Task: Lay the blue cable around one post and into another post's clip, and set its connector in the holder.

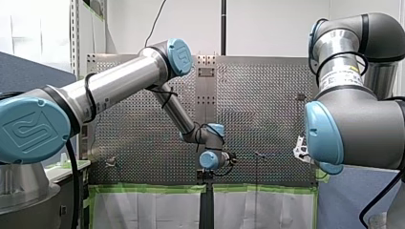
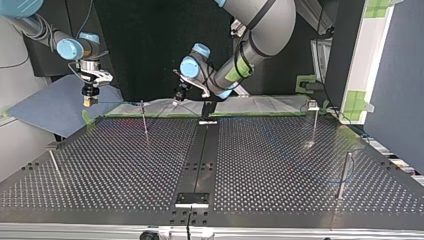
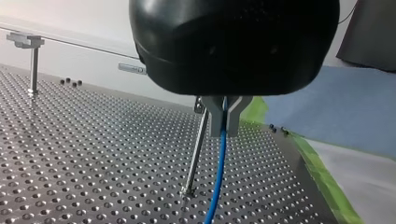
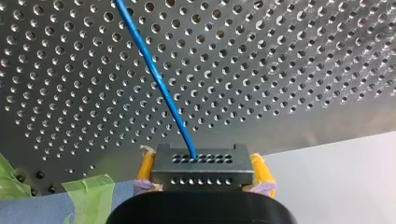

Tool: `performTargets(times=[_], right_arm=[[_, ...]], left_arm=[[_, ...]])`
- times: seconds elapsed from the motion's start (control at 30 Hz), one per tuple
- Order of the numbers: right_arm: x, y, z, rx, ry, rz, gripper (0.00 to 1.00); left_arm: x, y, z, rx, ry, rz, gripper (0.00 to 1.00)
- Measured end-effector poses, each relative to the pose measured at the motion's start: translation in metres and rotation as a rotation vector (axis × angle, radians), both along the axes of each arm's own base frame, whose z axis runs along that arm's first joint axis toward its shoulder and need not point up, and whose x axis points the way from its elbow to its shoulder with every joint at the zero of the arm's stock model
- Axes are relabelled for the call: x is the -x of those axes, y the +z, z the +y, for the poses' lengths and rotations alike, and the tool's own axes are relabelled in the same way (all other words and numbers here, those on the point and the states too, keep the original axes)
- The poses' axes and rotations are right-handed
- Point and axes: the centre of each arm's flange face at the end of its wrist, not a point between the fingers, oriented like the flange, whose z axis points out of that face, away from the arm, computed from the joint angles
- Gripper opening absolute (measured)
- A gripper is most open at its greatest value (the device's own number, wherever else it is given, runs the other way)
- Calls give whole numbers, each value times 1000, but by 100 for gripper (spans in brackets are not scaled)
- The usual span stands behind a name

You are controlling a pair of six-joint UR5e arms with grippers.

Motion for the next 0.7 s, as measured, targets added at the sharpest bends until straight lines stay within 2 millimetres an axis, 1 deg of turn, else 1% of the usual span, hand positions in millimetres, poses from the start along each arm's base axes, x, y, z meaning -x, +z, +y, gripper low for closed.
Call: performTargets(times=[0.23, 0.57, 0.7], right_arm=[[-2, 0, 0, 1, 4, 0, 0], [-2, 0, 0, 5, 4, 0, 0], [-2, 0, 0, 6, 4, 0, 0]], left_arm=[[9, -1, -7, -4, -26, 3, 1], [29, -1, -22, -31, -52, -2, 1], [34, -1, -25, -33, -53, -2, 1]])
